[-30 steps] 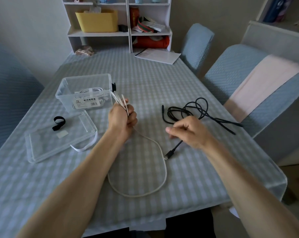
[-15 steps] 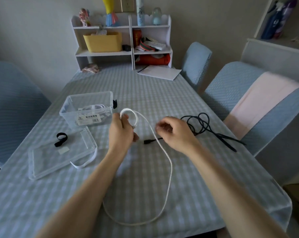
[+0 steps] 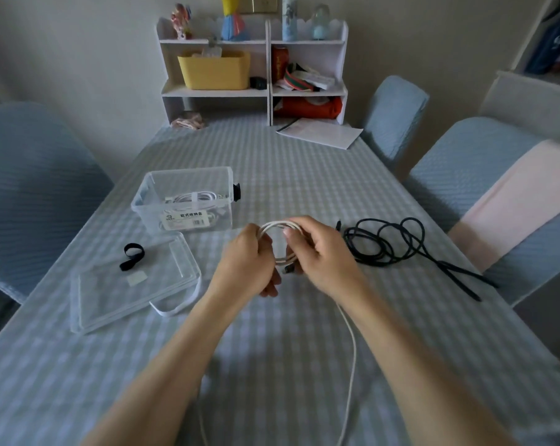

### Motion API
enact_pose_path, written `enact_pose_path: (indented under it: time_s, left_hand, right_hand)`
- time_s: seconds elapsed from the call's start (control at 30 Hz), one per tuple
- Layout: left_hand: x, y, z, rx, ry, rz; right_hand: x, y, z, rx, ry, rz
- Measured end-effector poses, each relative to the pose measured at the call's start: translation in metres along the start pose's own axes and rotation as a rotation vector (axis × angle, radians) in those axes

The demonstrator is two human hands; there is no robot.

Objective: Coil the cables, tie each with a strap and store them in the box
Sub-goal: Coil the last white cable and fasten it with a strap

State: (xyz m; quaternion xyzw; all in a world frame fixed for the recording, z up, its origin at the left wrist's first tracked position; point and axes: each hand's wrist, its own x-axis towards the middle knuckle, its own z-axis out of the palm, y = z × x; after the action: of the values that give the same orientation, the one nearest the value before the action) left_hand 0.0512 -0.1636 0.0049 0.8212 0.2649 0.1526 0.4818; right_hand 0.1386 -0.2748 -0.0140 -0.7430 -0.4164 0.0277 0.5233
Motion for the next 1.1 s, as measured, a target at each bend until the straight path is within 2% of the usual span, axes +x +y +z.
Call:
enact_pose_path:
  time_s: [0.1,0.17,0.3,0.37,0.47,0.57,0.73,0.83,0.9,1.03,1.1]
  left_hand:
    - [-0.005,-0.002,-0.001,-0.028,-0.178,-0.07]
    - [-0.009,-0.005,-0.003,-0.011,-0.226,-0.07]
    - [-0.015,-0.009,-0.009,0.264,-0.108,0.105]
    - [-0.02,-0.011,-0.009,0.265,-0.082,0.147]
    - [-0.033,-0.014,-0.005,0.098,-0.117,0.146]
    - [-0.043,-0.015,-0.007,-0.203,-0.149,0.008]
    - [-0.046,-0.016,-0.02,0.067,-0.262,0.065]
    - [-0.047,-0.009,-0.026,0.165,-0.344,0.053]
    - [-0.049,-0.013,-0.022,0.017,-0.354,0.014]
    - [-0.05,-0.029,-0.014,-0.707,-0.295,-0.235]
    - [-0.052,-0.03,-0.015,-0.9,-0.332,-0.32]
  right_hand:
    - [-0.005,0.006,-0.008,-0.028,-0.005,0.064]
    - [-0.012,0.008,-0.008,-0.05,-0.036,0.091]
    - [-0.022,0.005,-0.007,0.011,-0.017,0.098]
    - [-0.026,0.002,-0.005,0.06,0.017,0.123]
    - [-0.034,-0.004,0.002,0.13,0.055,0.159]
    - [-0.045,-0.009,0.007,0.147,0.063,0.171]
    - [-0.063,-0.016,0.007,0.095,0.036,0.106]
    - [-0.072,-0.02,0.01,0.094,0.003,0.126]
    - [-0.077,-0.018,0.011,0.139,0.043,0.183]
    - [-0.078,-0.02,0.009,0.23,0.041,0.294]
    - [-0.074,-0.023,0.009,0.313,-0.003,0.347]
